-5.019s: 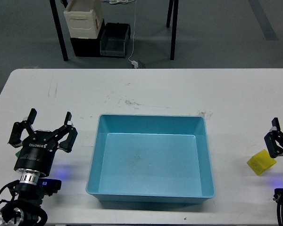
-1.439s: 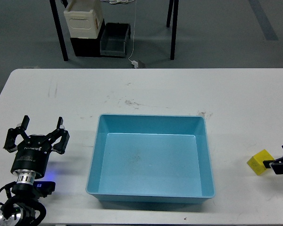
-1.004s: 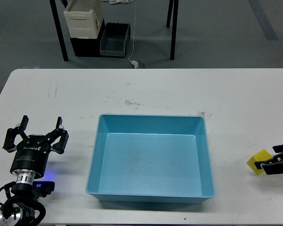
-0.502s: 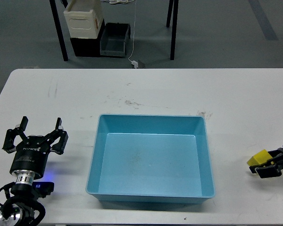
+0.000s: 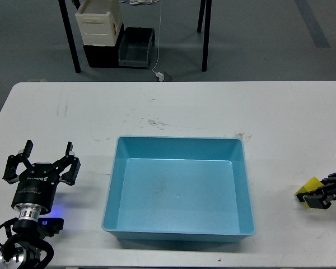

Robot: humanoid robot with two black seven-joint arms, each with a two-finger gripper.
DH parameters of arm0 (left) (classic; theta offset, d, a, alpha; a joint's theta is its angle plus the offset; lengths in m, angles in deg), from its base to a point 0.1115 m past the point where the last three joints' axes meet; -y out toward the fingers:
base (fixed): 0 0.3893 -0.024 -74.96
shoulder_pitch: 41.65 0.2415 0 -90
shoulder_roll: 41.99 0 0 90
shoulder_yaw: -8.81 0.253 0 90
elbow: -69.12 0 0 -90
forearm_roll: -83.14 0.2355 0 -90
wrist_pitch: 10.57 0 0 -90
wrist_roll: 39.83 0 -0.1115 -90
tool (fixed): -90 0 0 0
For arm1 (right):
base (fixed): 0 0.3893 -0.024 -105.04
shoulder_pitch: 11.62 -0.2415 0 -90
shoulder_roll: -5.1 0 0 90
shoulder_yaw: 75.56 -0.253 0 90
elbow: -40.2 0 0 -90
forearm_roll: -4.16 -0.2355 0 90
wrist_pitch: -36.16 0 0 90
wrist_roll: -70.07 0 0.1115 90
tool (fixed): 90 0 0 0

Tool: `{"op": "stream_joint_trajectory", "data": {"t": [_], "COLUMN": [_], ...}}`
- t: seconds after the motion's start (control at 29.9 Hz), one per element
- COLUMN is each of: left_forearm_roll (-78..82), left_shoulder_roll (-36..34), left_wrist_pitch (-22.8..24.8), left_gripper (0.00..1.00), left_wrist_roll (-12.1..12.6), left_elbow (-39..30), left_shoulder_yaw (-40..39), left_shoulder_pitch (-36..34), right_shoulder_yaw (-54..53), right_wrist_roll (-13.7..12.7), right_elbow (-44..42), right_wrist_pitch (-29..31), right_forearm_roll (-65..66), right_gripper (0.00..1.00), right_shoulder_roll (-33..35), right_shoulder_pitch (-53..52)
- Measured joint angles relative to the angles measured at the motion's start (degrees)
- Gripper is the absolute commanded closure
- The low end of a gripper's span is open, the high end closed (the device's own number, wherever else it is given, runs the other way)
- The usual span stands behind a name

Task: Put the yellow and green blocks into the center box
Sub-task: 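Close the right gripper on the yellow cube, then lift the yellow cube and carry it over the blue tray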

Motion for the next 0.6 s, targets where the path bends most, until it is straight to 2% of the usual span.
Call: {"op": "stream_joint_trajectory", "data": {"t": [0.13,0.27,0.6], "left_forearm_roll": [0.0,0.0,0.0], "left_shoulder_roll": [-0.01,-0.01,-0.1], "left_wrist_pitch": [0.0,0.0,0.0], "left_gripper": [0.0,0.0,0.0], "left_wrist_roll": [0.0,0.0,0.0], "left_elbow": [0.0,0.0,0.09], "left_shoulder_yaw": [-0.01,-0.03,-0.11], "left_shoulder_pitch": [0.01,0.05,0.06], "right_shoulder_yaw": [-0.13,-1.04,-1.78], "right_wrist_roll": [0.01,0.01,0.0], "right_elbow": [-0.08,-1.47,-1.42], "right_wrist_pitch": [0.0,0.0,-0.02], "right_forearm_roll": [0.02,-0.38,-1.02], "right_gripper": [0.96,0.96,0.97], "right_shoulder_roll": [0.44,3.66,8.17], "right_shoulder_pitch": [-2.23,-6.68,-23.45]}}
